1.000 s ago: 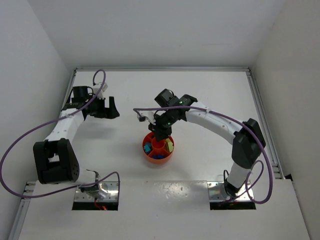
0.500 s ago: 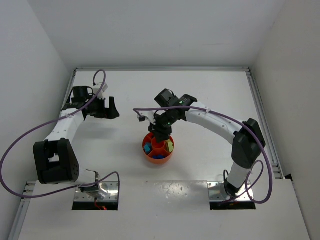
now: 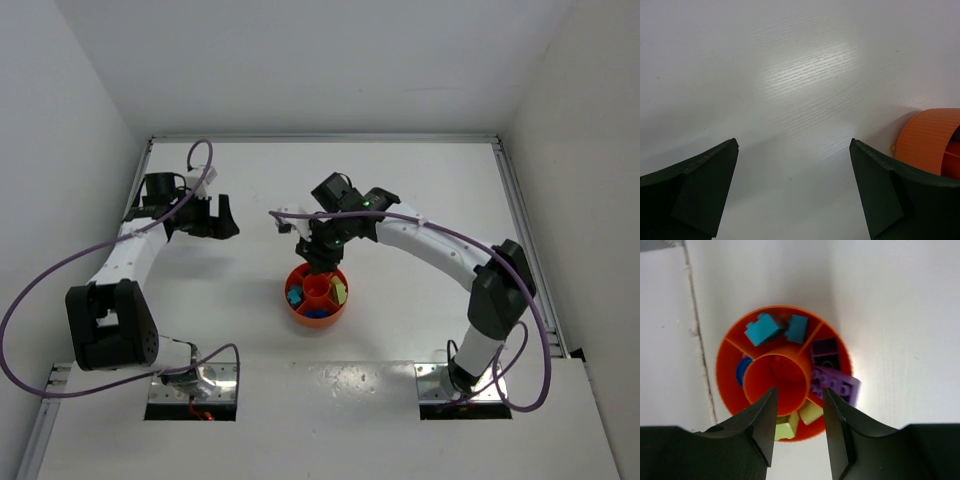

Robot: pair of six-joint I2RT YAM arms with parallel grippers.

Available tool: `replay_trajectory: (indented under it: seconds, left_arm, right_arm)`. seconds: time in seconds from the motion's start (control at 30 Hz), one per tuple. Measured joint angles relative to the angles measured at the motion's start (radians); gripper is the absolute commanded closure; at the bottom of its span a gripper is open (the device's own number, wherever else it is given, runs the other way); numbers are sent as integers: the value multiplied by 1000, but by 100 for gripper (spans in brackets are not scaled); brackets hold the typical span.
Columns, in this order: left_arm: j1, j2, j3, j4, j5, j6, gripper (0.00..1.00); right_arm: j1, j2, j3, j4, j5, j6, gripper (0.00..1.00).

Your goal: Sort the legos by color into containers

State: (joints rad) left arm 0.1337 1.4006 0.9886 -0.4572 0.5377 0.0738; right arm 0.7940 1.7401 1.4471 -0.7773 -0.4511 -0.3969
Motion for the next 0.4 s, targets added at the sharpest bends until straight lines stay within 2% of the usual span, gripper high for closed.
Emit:
replay_trajectory:
  seconds: [0.13, 0.37, 0.4]
  left_arm:
    - [0, -31, -8, -6, -3, 20, 0]
    - [0, -50, -9, -6, -17, 29, 0]
    - [0, -50, -9, -5, -19, 31, 0]
  right_arm:
    - [-32, -38, 5, 42, 68, 55, 53]
    - [-157, -96, 58, 88, 120, 149, 22]
    - [-174, -106, 60, 93, 127, 160, 20]
